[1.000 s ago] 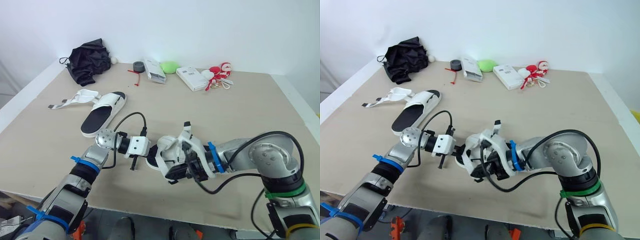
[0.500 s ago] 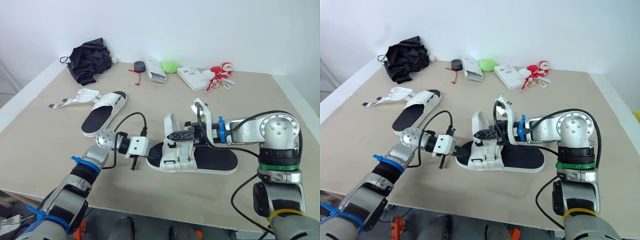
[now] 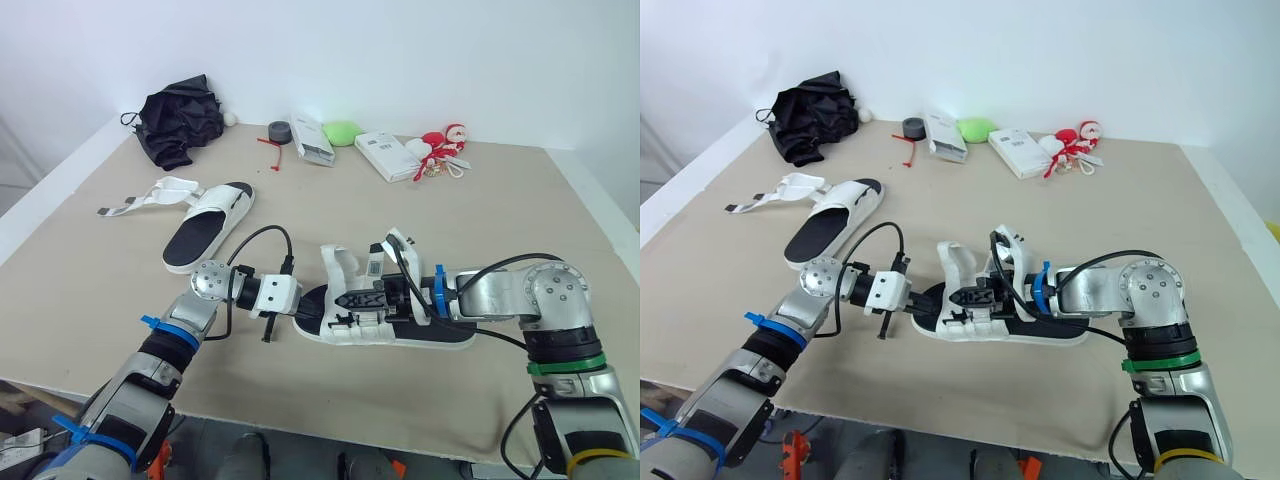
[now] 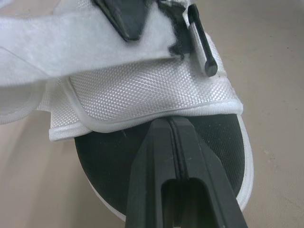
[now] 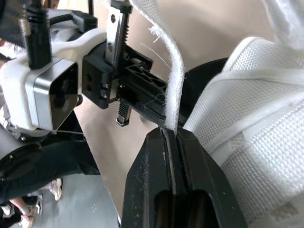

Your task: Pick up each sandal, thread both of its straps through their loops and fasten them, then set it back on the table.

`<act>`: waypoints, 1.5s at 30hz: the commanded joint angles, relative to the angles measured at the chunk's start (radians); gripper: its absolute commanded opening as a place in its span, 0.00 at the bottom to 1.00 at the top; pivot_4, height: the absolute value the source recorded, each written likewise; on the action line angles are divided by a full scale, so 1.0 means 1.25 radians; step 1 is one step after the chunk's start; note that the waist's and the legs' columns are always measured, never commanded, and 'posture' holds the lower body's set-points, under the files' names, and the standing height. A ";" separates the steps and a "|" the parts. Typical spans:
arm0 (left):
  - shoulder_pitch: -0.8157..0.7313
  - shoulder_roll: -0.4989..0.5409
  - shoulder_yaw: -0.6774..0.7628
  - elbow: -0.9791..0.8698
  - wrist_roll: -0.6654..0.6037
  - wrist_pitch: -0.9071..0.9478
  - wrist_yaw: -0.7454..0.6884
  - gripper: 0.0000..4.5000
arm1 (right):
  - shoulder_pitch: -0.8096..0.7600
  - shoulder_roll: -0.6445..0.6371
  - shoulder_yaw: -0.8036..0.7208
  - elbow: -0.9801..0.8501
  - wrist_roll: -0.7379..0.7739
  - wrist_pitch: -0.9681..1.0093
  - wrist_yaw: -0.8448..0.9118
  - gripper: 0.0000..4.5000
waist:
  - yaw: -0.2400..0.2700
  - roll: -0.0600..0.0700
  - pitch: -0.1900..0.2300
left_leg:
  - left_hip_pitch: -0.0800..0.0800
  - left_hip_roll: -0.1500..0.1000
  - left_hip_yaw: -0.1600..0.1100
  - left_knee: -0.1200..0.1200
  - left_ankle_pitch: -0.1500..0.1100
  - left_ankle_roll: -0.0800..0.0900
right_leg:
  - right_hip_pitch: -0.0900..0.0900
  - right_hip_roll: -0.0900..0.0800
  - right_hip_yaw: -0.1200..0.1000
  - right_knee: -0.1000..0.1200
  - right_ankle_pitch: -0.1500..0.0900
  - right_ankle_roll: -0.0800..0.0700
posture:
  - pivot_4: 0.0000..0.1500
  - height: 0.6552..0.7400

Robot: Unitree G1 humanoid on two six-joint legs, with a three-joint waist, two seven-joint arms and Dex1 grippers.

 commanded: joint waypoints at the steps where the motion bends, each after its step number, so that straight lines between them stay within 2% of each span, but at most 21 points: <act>1: 0.054 0.001 -0.081 0.060 0.086 0.039 -0.023 0.00 | 0.000 -0.017 0.028 -0.035 0.055 -0.047 -0.028 0.01 | 0.000 0.000 0.000 | 0.000 0.000 0.000 0.000 0.000 0.000 | 0.000 0.000 0.000 0.000 0.000 0.000 | 1.00 0.98; 8: 0.059 -0.003 -0.082 0.054 0.085 0.043 -0.022 0.00 | 0.051 -0.046 0.058 -0.081 0.055 -0.080 -0.021 0.01 | 0.001 0.000 0.000 | -0.001 -0.001 -0.001 0.000 0.000 0.000 | 0.000 0.000 0.000 0.000 -0.001 0.000 | 1.00 0.98; 12: 0.065 -0.004 -0.084 0.050 0.086 0.044 -0.021 0.00 | 0.017 -0.009 0.025 -0.053 0.055 -0.096 0.009 0.01 | 0.001 0.000 0.000 | -0.001 -0.001 -0.002 0.000 0.000 0.000 | 0.001 0.000 0.000 0.000 -0.001 0.000 | 1.00 0.98; 22: 0.076 -0.001 -0.086 0.039 0.086 0.050 -0.019 0.00 | 0.011 0.008 0.010 -0.043 0.055 -0.097 0.026 0.01 | 0.001 0.000 0.000 | -0.001 -0.002 -0.002 0.000 0.000 0.000 | 0.001 -0.001 0.000 0.000 -0.002 0.000 | 1.00 0.98; 31: 0.078 -0.003 -0.086 0.038 0.086 0.052 -0.016 0.00 | 0.038 -0.030 0.020 -0.031 0.055 -0.090 0.019 0.01 | 0.001 0.000 0.000 | -0.001 -0.002 -0.002 0.000 0.000 0.000 | 0.001 -0.001 0.000 -0.001 -0.002 0.000 | 1.00 0.98; 38: 0.083 -0.001 -0.087 0.032 0.086 0.056 -0.014 0.00 | 0.019 -0.062 0.020 0.036 0.055 -0.093 0.012 0.01 | 0.001 0.000 0.000 | -0.001 -0.002 -0.002 0.000 0.000 0.000 | 0.001 -0.001 0.000 -0.001 -0.002 0.000 | 1.00 0.98; 45: 0.081 -0.002 -0.086 0.031 0.084 0.060 -0.011 0.00 | 0.070 -0.057 0.016 -0.005 0.055 -0.081 0.032 0.01 | 0.001 0.000 0.000 | -0.001 -0.002 -0.003 0.000 0.000 0.000 | 0.002 -0.001 0.000 -0.001 -0.003 0.000 | 1.00 0.98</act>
